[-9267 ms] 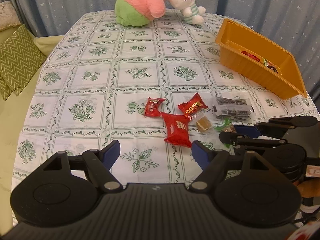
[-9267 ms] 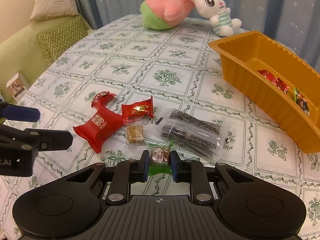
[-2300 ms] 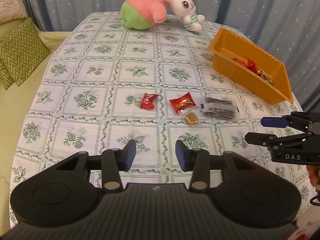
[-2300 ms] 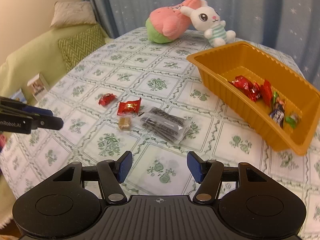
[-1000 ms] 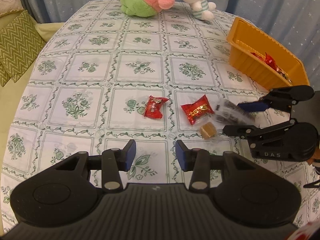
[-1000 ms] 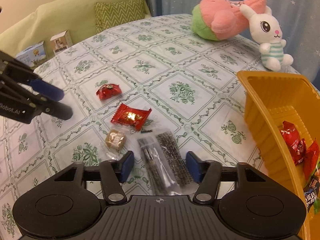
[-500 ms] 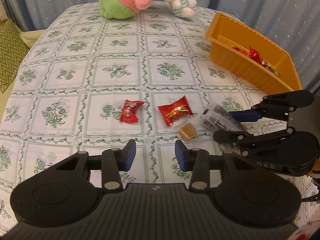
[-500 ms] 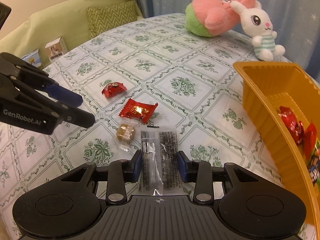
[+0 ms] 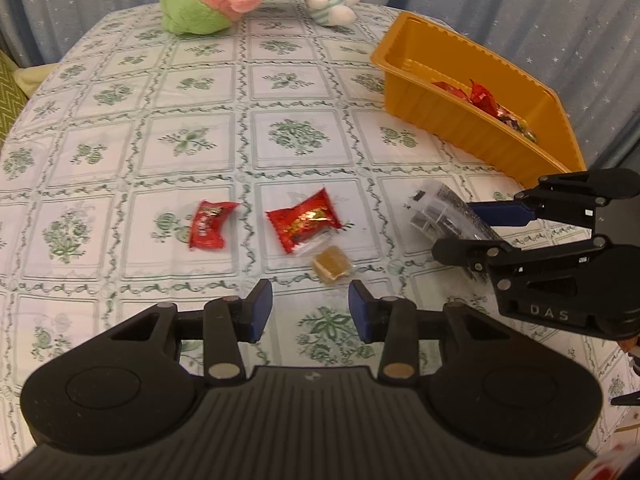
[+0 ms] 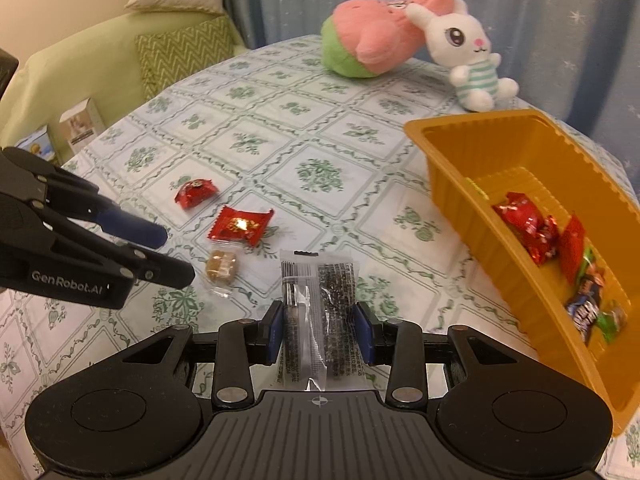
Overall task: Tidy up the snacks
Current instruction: 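Lift the snack-stick bag and carry it toward the orange tray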
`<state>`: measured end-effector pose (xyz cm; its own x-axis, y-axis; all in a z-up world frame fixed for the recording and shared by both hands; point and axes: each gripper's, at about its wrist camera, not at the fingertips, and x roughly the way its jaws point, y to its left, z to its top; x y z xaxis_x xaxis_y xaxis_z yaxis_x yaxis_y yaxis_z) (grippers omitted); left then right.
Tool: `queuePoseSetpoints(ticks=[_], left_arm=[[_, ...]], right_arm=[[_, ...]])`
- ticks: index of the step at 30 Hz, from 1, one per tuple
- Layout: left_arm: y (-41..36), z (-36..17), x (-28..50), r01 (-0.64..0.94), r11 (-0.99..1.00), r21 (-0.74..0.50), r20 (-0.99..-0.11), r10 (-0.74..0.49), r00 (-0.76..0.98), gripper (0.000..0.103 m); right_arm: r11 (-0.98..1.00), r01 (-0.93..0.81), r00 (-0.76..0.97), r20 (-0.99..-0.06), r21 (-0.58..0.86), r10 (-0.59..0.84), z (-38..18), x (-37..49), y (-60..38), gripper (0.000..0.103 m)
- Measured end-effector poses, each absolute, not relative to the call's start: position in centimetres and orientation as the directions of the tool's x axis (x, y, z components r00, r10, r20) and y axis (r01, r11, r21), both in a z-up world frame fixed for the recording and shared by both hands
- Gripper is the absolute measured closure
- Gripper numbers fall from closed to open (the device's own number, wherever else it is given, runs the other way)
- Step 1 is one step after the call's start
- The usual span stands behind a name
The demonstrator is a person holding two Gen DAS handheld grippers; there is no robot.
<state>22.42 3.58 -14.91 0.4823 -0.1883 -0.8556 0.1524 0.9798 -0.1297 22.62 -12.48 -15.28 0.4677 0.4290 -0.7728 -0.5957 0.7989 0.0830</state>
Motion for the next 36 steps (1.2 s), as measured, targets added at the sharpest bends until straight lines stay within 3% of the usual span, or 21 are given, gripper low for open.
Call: queuePoseSetpoints(ticks=[20,29,33,36], left_arm=[[-0.2,-16.5,24.5,0.206,0.973,-0.100,-0.850,-0.191,0.491,0.065],[-0.5,-16.5,25.4,0.117,0.989,-0.085,-0.851,-0.133,0.509,0.064],[-1.0,-16.7,25.4,0.117,0.992,-0.050,-0.845,-0.104,0.524,0.067],[-1.2,-16.7,25.1,0.129,0.992,-0.010,-0.839,-0.079,0.539,0.076]], right_arm=[[0.860,-0.499,0.509,-0.768,0.104,0.388,-14.7,21.7,-16.5,0.065],[0.872,-0.476,0.511,-0.772,0.113,0.379,-14.8,21.2,-17.7,0.065],[0.872,-0.475,0.512,-0.771,0.114,0.380,-14.8,21.0,-17.8,0.065],[0.873,-0.473,0.513,-0.770,0.116,0.380,-14.8,20.8,-18.0,0.065]])
